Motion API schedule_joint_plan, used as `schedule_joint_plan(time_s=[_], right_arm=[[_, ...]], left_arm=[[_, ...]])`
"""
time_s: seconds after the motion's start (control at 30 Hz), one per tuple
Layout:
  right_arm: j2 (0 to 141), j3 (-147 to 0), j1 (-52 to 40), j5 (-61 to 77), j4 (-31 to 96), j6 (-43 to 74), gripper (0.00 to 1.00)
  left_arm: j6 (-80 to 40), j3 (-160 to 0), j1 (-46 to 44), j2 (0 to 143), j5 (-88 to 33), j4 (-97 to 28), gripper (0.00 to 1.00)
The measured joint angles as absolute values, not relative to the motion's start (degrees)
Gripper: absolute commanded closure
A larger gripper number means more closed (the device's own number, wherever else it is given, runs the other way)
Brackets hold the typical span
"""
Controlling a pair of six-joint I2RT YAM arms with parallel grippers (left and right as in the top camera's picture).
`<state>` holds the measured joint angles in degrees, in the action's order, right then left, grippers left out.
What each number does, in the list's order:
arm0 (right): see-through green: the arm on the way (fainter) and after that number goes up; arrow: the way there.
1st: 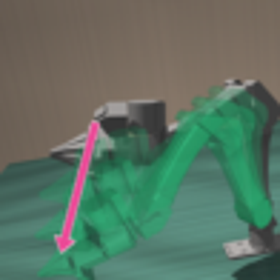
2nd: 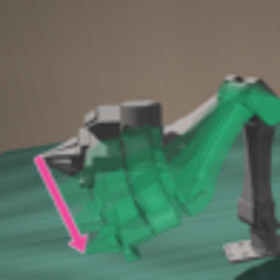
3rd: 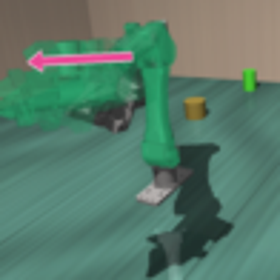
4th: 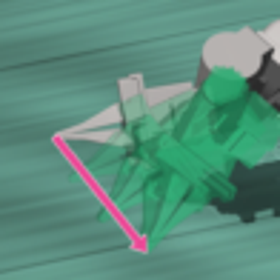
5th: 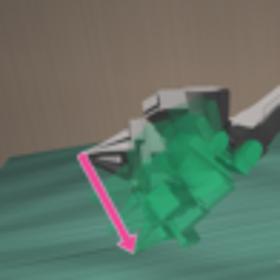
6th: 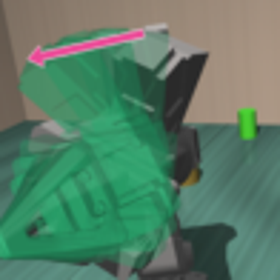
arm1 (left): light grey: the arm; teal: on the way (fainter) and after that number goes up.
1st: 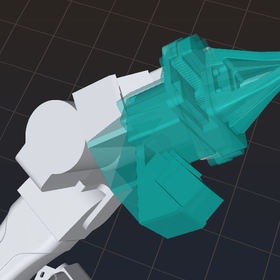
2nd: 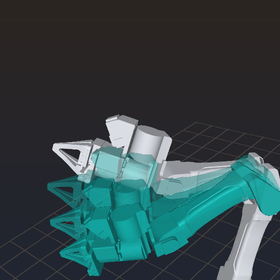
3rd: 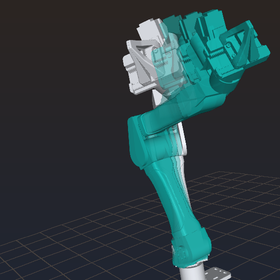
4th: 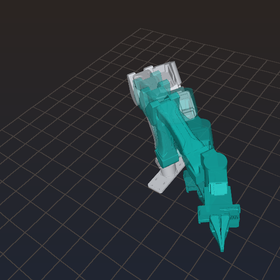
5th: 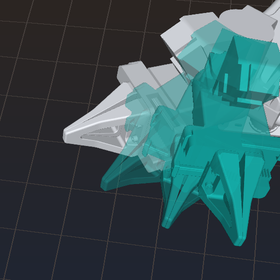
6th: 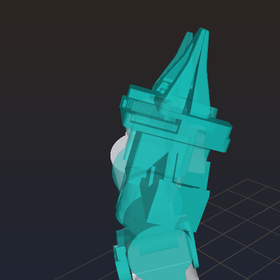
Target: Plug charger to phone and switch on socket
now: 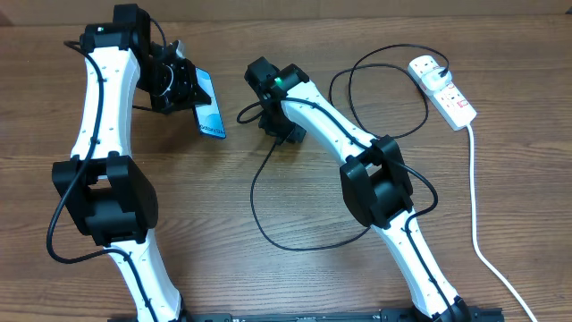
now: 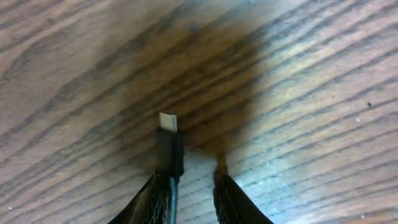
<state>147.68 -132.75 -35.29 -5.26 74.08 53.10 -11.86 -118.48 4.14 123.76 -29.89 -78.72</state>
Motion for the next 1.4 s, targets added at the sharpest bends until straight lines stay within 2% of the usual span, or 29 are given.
schedule_joint_plan(time_s=[0.13, 0.5, 0.77, 1.07, 1.17, 1.4], right_arm=[[147.68, -132.75, -35.29, -4.54, 75.33, 53.08, 0.85], [147.68, -132.75, -35.24, -4.32, 75.68, 52.88, 0.85], [147.68, -132.75, -34.65, -3.84, 75.59, 52.45, 0.91], [147.68, -132.75, -34.41, -3.62, 75.44, 51.81, 0.92], [147.68, -132.75, -34.37, -3.6, 75.44, 51.33, 0.86], [147.68, -132.75, -33.36, -3.38, 75.42, 50.98, 0.85]], left_arm=[[-11.86, -118.48, 4.14, 123.76, -29.89, -78.91, 0.96], [-11.86, -118.48, 4.14, 123.76, -29.89, -79.57, 0.96], [-11.86, -118.48, 4.14, 123.76, -29.89, -79.66, 0.96], [-11.86, -118.48, 4.14, 123.76, -29.89, -79.68, 0.96], [-11.86, -118.48, 4.14, 123.76, -29.89, -79.68, 0.96], [-11.86, -118.48, 4.14, 123.76, -29.89, -79.68, 0.96]])
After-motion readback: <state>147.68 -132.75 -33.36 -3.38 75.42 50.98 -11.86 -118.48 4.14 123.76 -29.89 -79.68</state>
